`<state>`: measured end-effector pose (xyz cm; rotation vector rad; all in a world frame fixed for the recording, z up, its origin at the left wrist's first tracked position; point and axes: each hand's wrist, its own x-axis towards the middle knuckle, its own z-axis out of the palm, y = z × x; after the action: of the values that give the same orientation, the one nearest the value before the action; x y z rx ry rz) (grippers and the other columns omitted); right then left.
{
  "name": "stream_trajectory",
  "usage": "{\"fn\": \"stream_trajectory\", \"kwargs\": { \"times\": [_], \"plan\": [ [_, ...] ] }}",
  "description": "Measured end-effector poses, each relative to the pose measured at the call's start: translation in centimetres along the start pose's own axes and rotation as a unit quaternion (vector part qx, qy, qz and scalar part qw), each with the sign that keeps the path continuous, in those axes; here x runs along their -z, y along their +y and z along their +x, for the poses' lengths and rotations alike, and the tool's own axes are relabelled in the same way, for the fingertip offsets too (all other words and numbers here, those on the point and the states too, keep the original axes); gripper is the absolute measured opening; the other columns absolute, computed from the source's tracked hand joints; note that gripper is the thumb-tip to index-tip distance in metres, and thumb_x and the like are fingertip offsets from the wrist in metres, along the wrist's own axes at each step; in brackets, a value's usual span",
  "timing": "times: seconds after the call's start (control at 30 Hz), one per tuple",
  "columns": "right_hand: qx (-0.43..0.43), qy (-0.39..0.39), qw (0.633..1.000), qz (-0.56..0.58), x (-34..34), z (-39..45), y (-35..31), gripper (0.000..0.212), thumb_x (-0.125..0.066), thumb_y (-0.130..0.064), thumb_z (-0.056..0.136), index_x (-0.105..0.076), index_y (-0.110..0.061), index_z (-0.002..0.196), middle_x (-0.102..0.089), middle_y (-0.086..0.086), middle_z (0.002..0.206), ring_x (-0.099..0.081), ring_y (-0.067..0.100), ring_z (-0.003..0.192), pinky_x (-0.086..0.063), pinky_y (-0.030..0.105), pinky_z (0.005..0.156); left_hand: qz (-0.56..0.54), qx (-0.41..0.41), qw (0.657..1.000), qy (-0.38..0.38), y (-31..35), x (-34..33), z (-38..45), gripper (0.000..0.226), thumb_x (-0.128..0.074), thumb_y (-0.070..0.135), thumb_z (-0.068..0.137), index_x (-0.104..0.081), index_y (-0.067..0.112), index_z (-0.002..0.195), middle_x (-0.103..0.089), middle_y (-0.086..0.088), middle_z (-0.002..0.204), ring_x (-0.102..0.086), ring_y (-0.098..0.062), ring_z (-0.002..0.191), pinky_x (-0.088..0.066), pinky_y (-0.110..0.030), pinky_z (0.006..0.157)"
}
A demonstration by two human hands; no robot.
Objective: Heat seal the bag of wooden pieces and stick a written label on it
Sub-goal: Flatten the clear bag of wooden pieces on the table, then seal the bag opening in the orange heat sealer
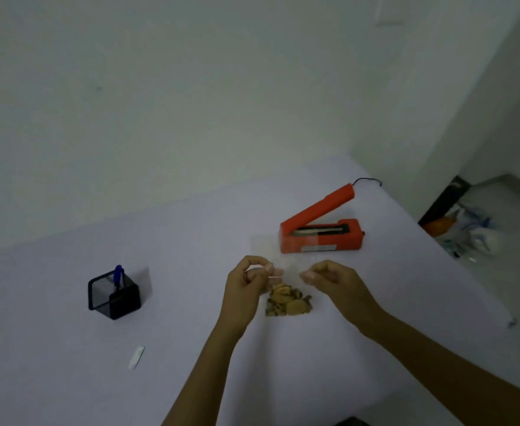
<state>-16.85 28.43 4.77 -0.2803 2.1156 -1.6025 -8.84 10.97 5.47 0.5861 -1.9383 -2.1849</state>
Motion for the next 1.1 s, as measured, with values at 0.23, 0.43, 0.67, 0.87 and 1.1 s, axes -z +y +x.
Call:
{"fn": "stream_trajectory", "kwargs": {
  "times": [0.23,0.43,0.67,0.87,1.1],
  "plan": [
    [-0.050,0.084,0.989,0.111,3.2,-1.3,-0.8,0.008,-0.063,-0.011,0.089,-0.065,-0.005,0.084,-0.075,0.012,0.089,-0.072,0.025,0.084,-0.057,0.026,0.068,0.029,0.054,0.997,0.036,1.1,-4.3,0.8,0.029,-0.065,0.023,0.087,-0.067,0.008,0.062,-0.062,-0.005,0.059,-0.056,-0.011,0.055,-0.048,-0.015,0.051],
    [-0.146,0.103,0.970,0.168,6.8,-0.4,1.2,0.015,-0.069,-0.014,0.086,-0.065,0.001,0.087,-0.073,0.016,0.089,-0.071,0.028,0.084,-0.059,0.036,0.072,0.006,0.115,0.993,0.023,0.7,-8.0,2.5,0.025,-0.066,0.021,0.087,-0.070,0.005,0.068,-0.063,-0.010,0.063,-0.058,-0.013,0.056,-0.052,-0.025,0.059],
    [-0.178,0.096,0.966,0.162,7.8,3.5,4.3,0.013,-0.064,-0.015,0.089,-0.065,-0.003,0.085,-0.076,0.013,0.090,-0.072,0.028,0.085,-0.057,0.040,0.082,-0.004,0.189,0.978,0.088,-2.8,-10.5,5.9,0.019,-0.063,0.020,0.090,-0.074,0.004,0.088,-0.071,-0.007,0.072,-0.064,-0.007,0.056,-0.052,-0.023,0.060],
    [-0.191,0.079,0.967,0.147,8.9,8.4,6.6,0.011,-0.067,-0.019,0.087,-0.067,-0.010,0.080,-0.075,0.014,0.091,-0.072,0.025,0.089,-0.056,0.038,0.084,-0.016,0.220,0.968,0.117,-5.1,-11.7,9.9,0.018,-0.059,0.015,0.092,-0.070,0.001,0.094,-0.070,-0.006,0.072,-0.065,-0.003,0.051,-0.054,-0.021,0.059],
    [-0.214,0.043,0.966,0.139,9.8,12.3,7.4,0.006,-0.066,-0.015,0.086,-0.069,-0.010,0.088,-0.074,0.014,0.095,-0.071,0.018,0.079,-0.054,0.027,0.070,-0.031,0.238,0.957,0.163,-6.8,-12.4,12.9,0.016,-0.057,0.008,0.091,-0.062,0.002,0.105,-0.070,-0.010,0.087,-0.066,-0.022,0.076,-0.057,-0.032,0.075]
  ]
}}
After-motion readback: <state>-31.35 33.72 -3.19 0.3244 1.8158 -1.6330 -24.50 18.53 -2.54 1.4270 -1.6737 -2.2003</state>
